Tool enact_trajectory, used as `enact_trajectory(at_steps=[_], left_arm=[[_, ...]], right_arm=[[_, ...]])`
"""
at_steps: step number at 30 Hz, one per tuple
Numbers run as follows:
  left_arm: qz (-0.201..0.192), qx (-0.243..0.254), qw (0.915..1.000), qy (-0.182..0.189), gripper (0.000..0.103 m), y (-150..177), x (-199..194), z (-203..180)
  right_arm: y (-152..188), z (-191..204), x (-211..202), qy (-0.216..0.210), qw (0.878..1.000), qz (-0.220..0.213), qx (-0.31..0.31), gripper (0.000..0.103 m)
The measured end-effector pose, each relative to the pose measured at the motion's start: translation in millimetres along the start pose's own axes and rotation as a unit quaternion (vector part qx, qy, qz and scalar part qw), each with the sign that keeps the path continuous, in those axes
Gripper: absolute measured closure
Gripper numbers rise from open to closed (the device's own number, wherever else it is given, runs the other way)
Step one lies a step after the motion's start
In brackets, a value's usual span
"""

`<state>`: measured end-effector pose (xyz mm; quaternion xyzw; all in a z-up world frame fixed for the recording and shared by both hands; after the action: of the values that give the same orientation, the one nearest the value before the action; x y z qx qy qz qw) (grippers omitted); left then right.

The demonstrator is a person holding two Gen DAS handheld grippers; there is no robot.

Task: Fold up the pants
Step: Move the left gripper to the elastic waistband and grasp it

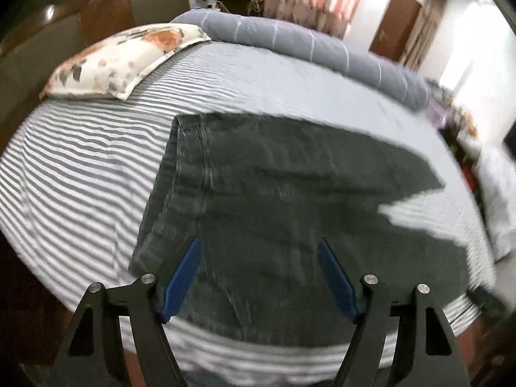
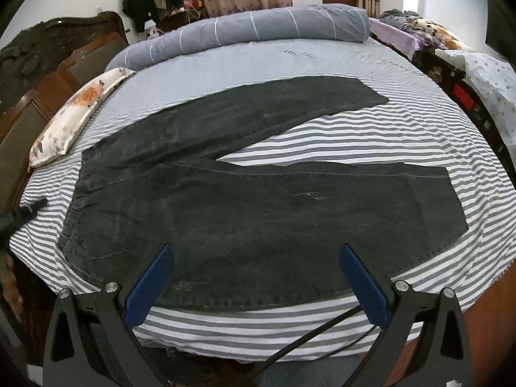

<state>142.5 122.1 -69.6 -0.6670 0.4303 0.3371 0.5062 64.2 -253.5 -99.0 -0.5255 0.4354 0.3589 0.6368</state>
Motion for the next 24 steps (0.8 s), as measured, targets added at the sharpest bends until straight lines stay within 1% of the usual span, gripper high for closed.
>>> enact_trajectory(at_steps=[1,3,6,7,8,9,11,12,13,15,18,20,22,24], left_arm=[[-0.005,-0.022,0.9995,0.024,0.028,-15,0,16],[-0.01,-0.056,0.9974,0.046,0.028,-35,2,38],[-0.022,-0.102,0.9931,0.054,0.031,-66,10,74],[-0.022,-0.11,0.992,0.057,0.038,-76,15,83],[-0.018,-0.121,0.9908,0.057,0.043,-85,22,93],[-0.013,-0.131,0.9893,0.064,0.044,-92,29,101],[-0.002,-0.155,0.9842,0.086,0.05,-106,47,118],[0.006,-0.166,0.9803,0.107,0.051,-113,57,125],[0.011,-0.172,0.9764,0.13,0.053,-119,66,130],[0.017,-0.176,0.972,0.154,0.055,-131,82,136],[0.023,-0.183,0.9693,0.163,0.059,-144,102,144],[0.037,-0.194,0.9653,0.171,0.063,-149,117,150],[0.044,-0.201,0.96,0.19,0.065,-149,126,155],[0.046,-0.202,0.9587,0.195,0.066,-149,132,158]], right_arm=[[-3,2,5,0.0,1.0,0.004,-0.002,0.001],[-8,6,16,0.002,1.0,0.013,-0.005,0.001],[-15,13,31,0.005,1.0,0.025,-0.011,0.001],[-18,16,38,0.007,0.999,0.031,-0.013,0.001],[-21,19,42,0.007,0.999,0.035,-0.014,0.001],[-24,22,48,0.006,0.999,0.039,-0.017,0.001],[-32,30,60,0.01,0.999,0.046,-0.025,0.001],[-34,33,64,0.009,0.998,0.049,-0.027,0.001],[-38,37,70,0.008,0.998,0.052,-0.03,0.001],[-43,42,78,0.01,0.998,0.058,-0.034,0.001],[-52,49,93,0.01,0.997,0.068,-0.04,0.001],[-57,54,103,0.008,0.996,0.074,-0.042,0.002],[-62,60,111,0.007,0.996,0.08,-0.044,0.002],[-64,63,118,0.007,0.995,0.084,-0.047,0.003]])
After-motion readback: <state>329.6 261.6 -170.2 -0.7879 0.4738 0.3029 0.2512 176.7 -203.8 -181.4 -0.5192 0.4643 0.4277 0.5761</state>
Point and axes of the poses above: each gripper's, at about its wrist camera, not at the fingertips, and x roughly the way its jaws point, z to its left, y to its underside, the point moved 4 cm from there along x, roughly the way its jaws point, and after that the axes turned 13 degrees about z, right-handed, at the moved point
